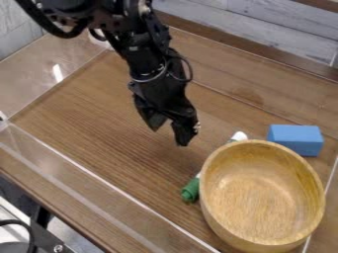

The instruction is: Remove the green marker from inside the brown bowl and put it on the table

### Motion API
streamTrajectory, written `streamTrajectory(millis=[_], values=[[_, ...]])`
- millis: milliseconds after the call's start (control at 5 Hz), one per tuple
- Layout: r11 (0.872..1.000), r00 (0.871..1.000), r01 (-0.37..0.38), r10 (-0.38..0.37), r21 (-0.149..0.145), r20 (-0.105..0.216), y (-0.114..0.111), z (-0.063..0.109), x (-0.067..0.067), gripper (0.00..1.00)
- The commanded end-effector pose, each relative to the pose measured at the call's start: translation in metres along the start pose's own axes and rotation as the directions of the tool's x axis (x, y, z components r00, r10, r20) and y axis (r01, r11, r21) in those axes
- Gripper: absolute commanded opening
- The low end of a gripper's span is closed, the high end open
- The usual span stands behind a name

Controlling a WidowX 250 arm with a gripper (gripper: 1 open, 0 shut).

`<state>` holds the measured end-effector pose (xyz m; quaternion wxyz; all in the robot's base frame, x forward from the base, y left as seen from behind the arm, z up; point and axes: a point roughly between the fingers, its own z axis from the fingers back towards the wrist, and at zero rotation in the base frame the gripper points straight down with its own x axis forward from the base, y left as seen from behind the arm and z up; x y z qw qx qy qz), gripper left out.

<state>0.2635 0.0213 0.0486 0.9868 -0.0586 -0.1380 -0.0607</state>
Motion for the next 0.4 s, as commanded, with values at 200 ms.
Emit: streamTrajectory(millis=[200], values=[[1.0, 1.0, 0.008, -0.008, 0.006, 0.024, 0.0005, 0.0032, 0.0109, 1.0]])
